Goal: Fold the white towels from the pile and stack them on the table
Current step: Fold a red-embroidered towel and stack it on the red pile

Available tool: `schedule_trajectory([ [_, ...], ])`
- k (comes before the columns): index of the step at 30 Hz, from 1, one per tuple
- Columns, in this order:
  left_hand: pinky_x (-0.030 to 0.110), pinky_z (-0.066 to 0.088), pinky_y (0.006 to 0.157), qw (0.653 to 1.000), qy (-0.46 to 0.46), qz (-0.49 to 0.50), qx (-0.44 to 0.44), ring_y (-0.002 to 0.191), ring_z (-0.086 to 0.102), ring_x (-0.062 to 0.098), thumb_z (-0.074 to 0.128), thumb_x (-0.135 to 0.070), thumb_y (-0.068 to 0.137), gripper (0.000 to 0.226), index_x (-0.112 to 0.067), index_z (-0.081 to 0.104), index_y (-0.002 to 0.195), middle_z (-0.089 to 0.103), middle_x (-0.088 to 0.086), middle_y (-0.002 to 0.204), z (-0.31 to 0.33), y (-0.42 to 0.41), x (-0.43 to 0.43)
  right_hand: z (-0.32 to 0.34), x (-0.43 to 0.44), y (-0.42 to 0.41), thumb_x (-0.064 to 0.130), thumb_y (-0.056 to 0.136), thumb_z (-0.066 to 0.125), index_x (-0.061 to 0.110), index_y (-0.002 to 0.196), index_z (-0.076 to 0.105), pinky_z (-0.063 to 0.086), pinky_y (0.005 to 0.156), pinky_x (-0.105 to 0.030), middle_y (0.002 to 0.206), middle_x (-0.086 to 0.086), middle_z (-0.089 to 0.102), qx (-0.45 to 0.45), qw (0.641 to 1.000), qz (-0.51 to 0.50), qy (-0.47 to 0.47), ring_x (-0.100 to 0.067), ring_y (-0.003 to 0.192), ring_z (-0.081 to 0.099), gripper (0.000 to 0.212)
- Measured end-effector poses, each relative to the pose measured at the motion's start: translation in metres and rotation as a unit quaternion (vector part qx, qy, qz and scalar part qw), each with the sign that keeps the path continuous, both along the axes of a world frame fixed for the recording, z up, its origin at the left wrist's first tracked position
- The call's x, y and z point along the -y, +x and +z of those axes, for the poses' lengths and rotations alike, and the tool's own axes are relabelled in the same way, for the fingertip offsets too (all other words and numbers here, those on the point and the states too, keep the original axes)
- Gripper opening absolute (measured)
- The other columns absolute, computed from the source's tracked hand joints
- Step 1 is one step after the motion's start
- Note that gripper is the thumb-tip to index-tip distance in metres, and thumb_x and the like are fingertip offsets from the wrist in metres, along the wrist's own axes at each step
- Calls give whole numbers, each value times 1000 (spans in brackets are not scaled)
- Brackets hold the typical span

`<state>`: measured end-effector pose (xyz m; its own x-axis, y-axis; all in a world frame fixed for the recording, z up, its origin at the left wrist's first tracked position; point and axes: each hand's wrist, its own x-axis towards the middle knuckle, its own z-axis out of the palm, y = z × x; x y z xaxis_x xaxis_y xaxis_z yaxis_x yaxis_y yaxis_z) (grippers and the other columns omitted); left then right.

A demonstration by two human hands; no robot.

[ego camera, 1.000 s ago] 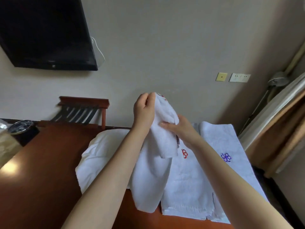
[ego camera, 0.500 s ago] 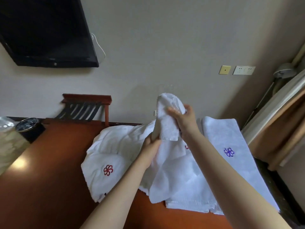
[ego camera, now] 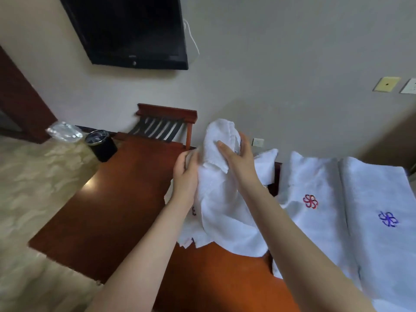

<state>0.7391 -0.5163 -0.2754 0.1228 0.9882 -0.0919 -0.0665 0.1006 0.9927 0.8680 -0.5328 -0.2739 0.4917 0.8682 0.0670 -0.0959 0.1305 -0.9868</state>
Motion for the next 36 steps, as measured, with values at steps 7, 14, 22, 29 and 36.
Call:
schedule_trajectory([
  [7, 32, 52, 89, 999, 26, -14, 40, 102, 64, 15, 50, -36, 97, 19, -26, 62, 108, 67, -2, 106, 9, -82, -58, 21, -53, -87, 30, 80, 74, 35, 119, 49, 53, 93, -43, 117, 7, 64, 32, 999, -28, 26, -12, 105, 65, 47],
  [14, 33, 51, 91, 996, 1, -71, 51, 104, 62, 13, 48, -41, 97, 9, -41, 57, 96, 65, -6, 109, 9, -170, -133, 24, -108, -176, 27, 83, 74, 23, 133, 46, 53, 94, -42, 121, 2, 63, 52, 995, -82, -7, -15, 107, 64, 58],
  [22, 24, 51, 81, 998, 2, -60, -13, 92, 62, 2, 49, -39, 97, 15, -42, 59, 86, 65, -16, 94, -5, -215, -194, -10, -171, -224, 34, 81, 73, 28, 130, 43, 50, 96, -33, 120, 16, 57, 35, 994, -103, -32, -6, 111, 58, 57],
  [29, 24, 49, 82, 997, 3, -55, -56, 94, 60, 0, 50, -40, 96, 13, -44, 59, 88, 63, -18, 96, -8, -260, -252, -22, -231, -269, 42, 76, 73, 24, 139, 39, 48, 100, -41, 132, 5, 54, 11, 993, -109, -46, -14, 119, 55, 74],
  [36, 22, 50, 74, 989, 1, -143, -40, 85, 62, -3, 49, -42, 96, 14, -45, 57, 85, 63, -18, 90, -37, -313, -329, -42, -288, -320, 42, 68, 78, 24, 136, 42, 49, 99, -41, 127, 2, 58, 2, 983, -174, -63, -16, 114, 60, 79],
])
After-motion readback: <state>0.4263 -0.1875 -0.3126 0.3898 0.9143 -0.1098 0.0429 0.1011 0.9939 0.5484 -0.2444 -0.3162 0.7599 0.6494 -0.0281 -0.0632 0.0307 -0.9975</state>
